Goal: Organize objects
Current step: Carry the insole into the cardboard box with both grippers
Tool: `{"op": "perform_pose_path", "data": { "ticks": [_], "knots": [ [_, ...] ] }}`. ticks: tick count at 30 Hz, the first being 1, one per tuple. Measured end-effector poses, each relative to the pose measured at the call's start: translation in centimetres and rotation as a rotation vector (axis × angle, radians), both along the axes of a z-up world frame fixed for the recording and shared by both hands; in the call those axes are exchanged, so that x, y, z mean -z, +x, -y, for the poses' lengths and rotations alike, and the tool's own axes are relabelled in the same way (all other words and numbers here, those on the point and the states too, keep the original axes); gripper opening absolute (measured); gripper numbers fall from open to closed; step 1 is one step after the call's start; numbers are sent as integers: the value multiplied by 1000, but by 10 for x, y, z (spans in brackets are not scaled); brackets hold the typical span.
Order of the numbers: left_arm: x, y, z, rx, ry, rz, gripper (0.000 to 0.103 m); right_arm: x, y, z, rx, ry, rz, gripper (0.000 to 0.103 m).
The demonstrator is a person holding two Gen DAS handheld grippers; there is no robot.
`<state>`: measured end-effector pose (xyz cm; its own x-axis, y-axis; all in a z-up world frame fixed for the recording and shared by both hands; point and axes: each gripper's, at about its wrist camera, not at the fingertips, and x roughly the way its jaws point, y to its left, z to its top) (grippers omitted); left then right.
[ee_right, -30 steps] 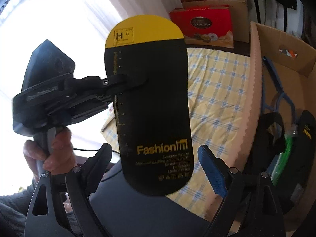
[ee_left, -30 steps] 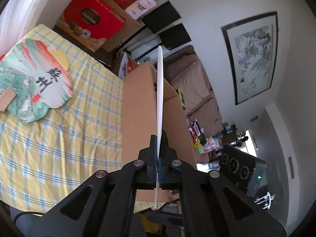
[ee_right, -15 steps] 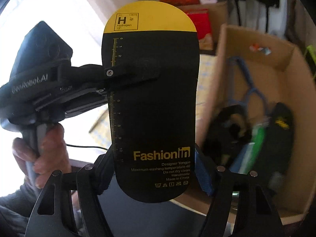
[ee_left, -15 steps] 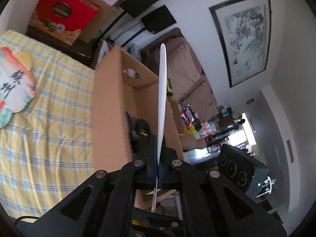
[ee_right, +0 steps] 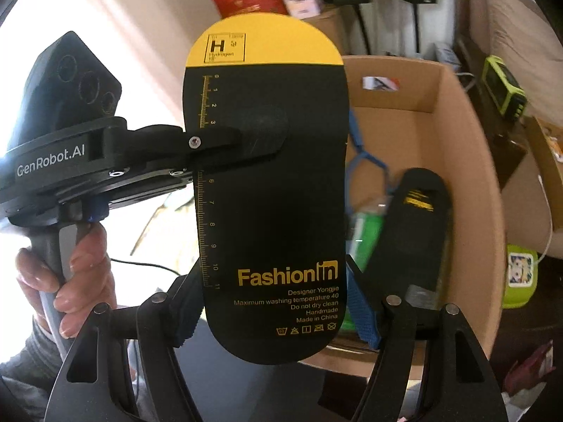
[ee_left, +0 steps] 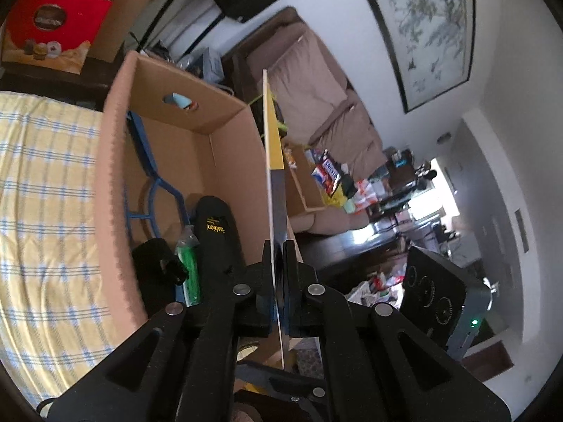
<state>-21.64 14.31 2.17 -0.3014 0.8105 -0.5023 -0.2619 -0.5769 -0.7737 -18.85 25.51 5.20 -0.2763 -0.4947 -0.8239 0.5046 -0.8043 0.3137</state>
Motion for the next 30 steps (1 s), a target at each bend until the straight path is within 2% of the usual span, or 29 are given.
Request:
{"op": "perform_pose_path", "data": {
  "ticks": [10, 13, 21, 24, 26, 28, 29, 30],
  "knots": [
    [27, -22, -62, 83, -128, 62, 10, 31, -24, -35, 99, 78, 17, 72],
    [36, -25, -70, 94, -152, 86, 11, 46, -31, -41, 115, 94, 31, 72],
    [57, -28, -75, 112, -217, 142, 15, 52, -39, -53, 115, 124, 28, 72],
    [65, -28, -73, 112, -239, 172, 24, 58, -40, -46, 108, 217, -22, 72],
    [69, -26, -68, 103, -246, 187, 27, 59, -40, -43, 100, 239, -30, 72],
    [69, -22, -61, 86, -255, 192, 42, 60, -40, -40, 99, 259, -37, 72],
    [68, -21, -58, 84, -248, 188, 43, 62, -41, -39, 99, 267, -39, 70],
    [66, -19, -57, 84, -255, 178, 48, 64, -43, -39, 101, 277, -39, 70]
  ]
}}
